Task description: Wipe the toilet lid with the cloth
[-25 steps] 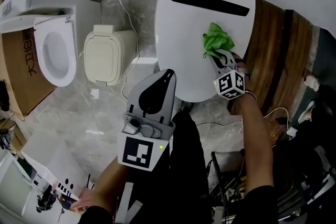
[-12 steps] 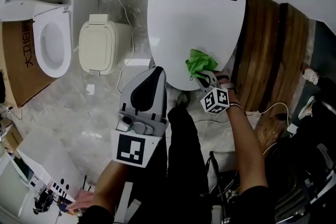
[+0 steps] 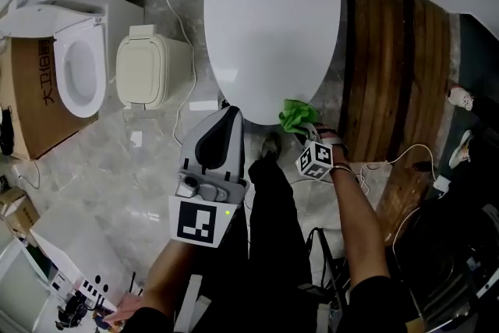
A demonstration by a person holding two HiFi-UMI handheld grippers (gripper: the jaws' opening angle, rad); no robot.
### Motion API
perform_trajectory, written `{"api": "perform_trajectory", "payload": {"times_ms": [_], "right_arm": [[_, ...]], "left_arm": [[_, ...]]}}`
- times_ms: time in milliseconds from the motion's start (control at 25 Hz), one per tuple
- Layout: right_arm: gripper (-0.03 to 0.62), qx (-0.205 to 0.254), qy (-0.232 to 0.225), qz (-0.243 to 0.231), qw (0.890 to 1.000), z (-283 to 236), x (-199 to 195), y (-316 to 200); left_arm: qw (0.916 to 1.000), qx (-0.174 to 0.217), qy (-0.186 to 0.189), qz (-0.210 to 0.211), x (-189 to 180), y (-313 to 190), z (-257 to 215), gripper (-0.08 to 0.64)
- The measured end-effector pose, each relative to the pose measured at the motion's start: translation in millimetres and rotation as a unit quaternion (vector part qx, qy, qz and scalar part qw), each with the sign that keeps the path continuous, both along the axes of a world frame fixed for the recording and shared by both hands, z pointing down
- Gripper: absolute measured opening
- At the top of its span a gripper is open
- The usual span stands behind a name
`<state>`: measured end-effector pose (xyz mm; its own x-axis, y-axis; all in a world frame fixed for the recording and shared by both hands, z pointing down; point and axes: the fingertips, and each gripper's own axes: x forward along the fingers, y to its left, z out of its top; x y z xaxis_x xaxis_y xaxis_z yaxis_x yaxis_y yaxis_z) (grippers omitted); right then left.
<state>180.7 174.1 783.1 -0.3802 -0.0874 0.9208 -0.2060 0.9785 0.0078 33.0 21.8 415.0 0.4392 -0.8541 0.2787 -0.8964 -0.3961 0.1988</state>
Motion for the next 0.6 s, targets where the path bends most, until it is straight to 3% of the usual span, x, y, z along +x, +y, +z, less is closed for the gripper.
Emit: {"api": "perform_trajectory", "payload": {"times_ms": [120, 200, 320, 440, 600], "right_arm": [[0.06, -0.012, -0.04, 0.128, 0.991, -23.4, 21.1, 1.9], [0.06, -0.02, -0.067, 0.21, 0.975, -46.4, 32.4, -1.8], [0.06, -0.029, -0.115, 0.31, 0.943, -88.6, 39.4, -18.2], [0.06, -0.017, -0.161, 0.358, 0.919, -143.0, 37.6, -42.6], [0.06, 0.0, -0.219, 0.383, 0.897, -230.3, 30.4, -63.9]], "left_arm": [[1.0, 0.008, -0.004, 0.0, 9.6, 14.8, -14.2, 0.009], [0.9999, 0.007, -0.009, 0.001, 14.3, 24.2, -26.7, 0.009], [0.9998, 0.013, -0.013, -0.001, 16.5, 34.3, -54.8, 0.009], [0.9995, 0.026, -0.013, -0.012, 17.2, 39.5, -89.8, 0.009], [0.9981, 0.056, -0.017, -0.02, 18.4, 52.1, -153.1, 0.009]]}}
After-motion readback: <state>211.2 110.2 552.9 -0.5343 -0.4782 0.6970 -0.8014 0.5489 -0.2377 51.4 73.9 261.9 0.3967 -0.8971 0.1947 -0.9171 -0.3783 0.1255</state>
